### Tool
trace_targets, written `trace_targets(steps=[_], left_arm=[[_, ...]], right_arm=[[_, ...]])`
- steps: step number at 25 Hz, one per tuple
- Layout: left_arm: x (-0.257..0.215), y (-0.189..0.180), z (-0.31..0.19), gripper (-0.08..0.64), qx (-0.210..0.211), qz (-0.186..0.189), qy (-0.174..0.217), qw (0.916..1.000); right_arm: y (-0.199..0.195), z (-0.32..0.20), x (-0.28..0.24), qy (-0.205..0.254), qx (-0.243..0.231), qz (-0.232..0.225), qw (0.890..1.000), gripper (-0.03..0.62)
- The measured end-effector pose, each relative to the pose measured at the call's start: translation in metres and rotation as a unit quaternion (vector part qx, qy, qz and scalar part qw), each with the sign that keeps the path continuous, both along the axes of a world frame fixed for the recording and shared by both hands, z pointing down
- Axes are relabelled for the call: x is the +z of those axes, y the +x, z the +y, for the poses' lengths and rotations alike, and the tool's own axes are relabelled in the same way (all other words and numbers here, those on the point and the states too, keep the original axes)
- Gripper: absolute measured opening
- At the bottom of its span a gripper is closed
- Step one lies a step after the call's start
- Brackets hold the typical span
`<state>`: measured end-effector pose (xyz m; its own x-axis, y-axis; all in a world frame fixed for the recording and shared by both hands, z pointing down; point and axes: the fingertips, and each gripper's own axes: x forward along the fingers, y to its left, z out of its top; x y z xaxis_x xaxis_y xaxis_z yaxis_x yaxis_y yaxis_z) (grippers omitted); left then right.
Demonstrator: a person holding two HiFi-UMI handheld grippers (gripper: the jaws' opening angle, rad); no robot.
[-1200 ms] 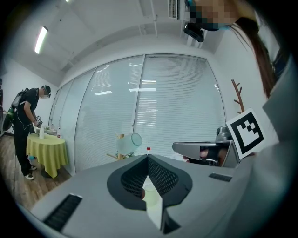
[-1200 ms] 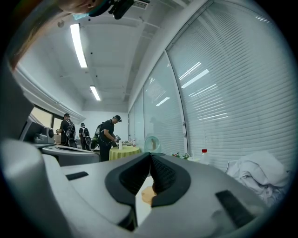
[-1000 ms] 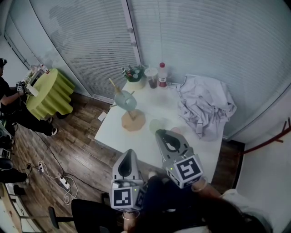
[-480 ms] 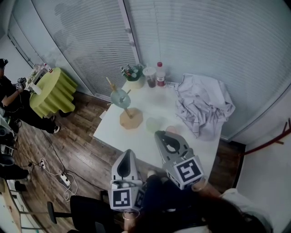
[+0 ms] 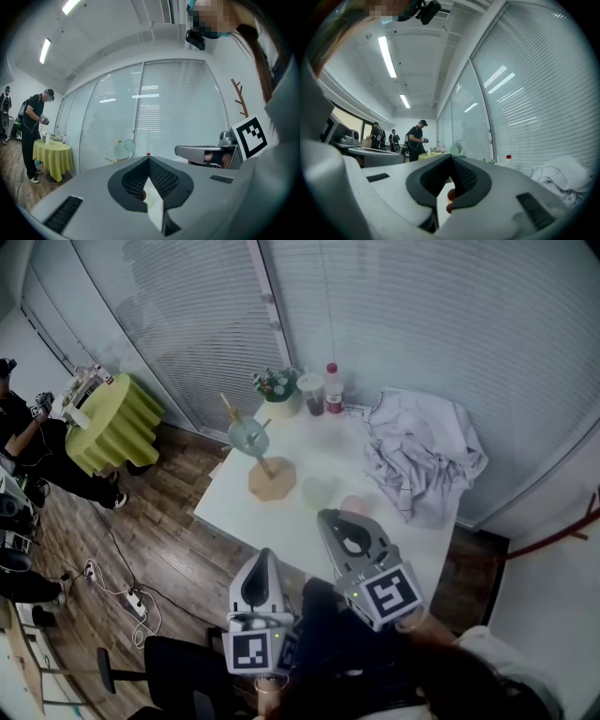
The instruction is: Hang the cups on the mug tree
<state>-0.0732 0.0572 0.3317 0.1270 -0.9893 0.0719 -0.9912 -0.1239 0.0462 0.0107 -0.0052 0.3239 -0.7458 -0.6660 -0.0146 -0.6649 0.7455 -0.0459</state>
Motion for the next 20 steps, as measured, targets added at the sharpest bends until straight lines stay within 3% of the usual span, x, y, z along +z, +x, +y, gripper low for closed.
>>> trace_targets(steps=[5,10,20], left_arm=[[0.004,-0.002,-0.001,0.0,0.0,-0.004,-0.008,1.0],[-0.003,-0.007,-0.004,0.003,-0.009,0.009,0.017,0.9998],[0.006,-0.008,-0.02,0.003,-0.004,0.009,0.018,0.9998]], right_arm=[[-0.003,0.002,0.0,0.009,-0.001,-0.003,1.0,-0.005],[-0.004,0.002,0.002,0.014,0.001,-0.001,1.0,-0.005],[0.002,-0.013,0.016,0.007,0.013,0.01,1.0,-0.005]])
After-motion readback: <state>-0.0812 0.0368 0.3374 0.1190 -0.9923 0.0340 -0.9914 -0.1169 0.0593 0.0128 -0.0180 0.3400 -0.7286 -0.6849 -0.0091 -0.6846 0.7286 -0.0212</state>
